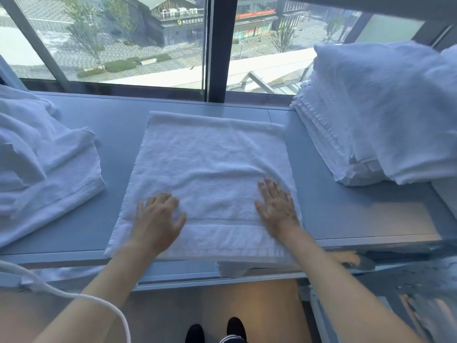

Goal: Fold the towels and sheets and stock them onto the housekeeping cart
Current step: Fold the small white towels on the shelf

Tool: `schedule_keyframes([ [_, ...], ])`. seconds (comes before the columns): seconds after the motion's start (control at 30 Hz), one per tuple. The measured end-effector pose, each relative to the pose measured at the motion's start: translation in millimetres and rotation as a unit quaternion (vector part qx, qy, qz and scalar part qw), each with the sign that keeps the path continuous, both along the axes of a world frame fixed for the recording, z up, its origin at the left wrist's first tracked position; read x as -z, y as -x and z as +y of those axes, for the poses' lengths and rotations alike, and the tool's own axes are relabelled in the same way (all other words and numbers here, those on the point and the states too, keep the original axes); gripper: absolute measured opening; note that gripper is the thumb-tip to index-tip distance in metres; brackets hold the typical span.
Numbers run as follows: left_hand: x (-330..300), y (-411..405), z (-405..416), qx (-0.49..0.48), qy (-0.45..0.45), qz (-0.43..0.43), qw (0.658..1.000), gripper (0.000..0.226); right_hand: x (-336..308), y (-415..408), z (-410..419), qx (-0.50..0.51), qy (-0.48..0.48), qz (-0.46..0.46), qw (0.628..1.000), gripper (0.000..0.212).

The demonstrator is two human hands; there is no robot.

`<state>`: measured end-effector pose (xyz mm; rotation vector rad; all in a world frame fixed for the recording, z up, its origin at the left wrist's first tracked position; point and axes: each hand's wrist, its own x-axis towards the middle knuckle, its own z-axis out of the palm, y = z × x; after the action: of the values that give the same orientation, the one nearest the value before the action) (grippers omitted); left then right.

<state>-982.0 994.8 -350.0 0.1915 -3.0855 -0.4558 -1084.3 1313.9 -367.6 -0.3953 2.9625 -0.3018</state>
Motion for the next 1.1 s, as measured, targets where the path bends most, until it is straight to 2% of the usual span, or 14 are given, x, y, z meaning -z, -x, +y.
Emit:
schedule_keyframes([
  [0.1,2.4,-0.8,26.5,0.034,-0.008,0.024,0.999,0.053,4.5,-57.4,-8.4,0.022,-0.007,0.0,1.0,0.066],
  [0.2,11.1,8.2,53.6,0.084,-0.002,-0.033,0.996,0.065,0.4,-76.2,-26.2,0.012,-0.003,0.011,1.0,0.068],
  [0.3,25.0,11.2,62.0,0.1,0.032,-0.042,0.994,0.07,-4.3,-53.8,-47.3,-0.11,0.039,0.024,0.993,0.068],
  [0.4,33.6,9.4,56.7,0.097,0.041,-0.024,0.994,0.074,-3.6,-7.4,-59.2,-0.197,0.011,-0.009,0.98,0.064],
  [0.47,37.1,7.4,54.1,0.098,0.051,-0.025,0.994,0.072,-7.4,33.0,-50.9,-0.181,-0.021,-0.015,0.983,0.063],
  [0.67,38.6,5.4,56.1,0.086,0.056,-0.029,0.994,0.069,-36.7,148.2,15.9,-0.004,-0.052,-0.058,0.997,0.063],
  [0.77,39.7,4.8,57.9,0.078,0.052,-0.033,0.995,0.069,-43.8,175.8,26.6,0.013,-0.055,-0.096,0.994,0.064],
  [0.87,39.4,1.8,63.8,0.076,0.043,-0.035,0.996,0.069,-43.9,176.5,16.1,0.039,-0.081,-0.089,0.992,0.063],
  [0.93,36.7,-1.1,69.7,0.07,0.036,-0.037,0.996,0.069,-42.2,159.6,-2.4,0.044,-0.078,-0.031,0.996,0.061],
  [1.0,32.9,-7.6,79.7,0.055,0.034,-0.053,0.997,0.068,-34.7,127.9,-27.4,0.007,-0.032,0.009,0.999,0.062],
  [1.1,24.9,-23.2,106.3,0.017,0.033,-0.073,0.997,0.069,-13.5,65.7,-57.6,-0.068,0.021,-0.021,0.997,0.065],
])
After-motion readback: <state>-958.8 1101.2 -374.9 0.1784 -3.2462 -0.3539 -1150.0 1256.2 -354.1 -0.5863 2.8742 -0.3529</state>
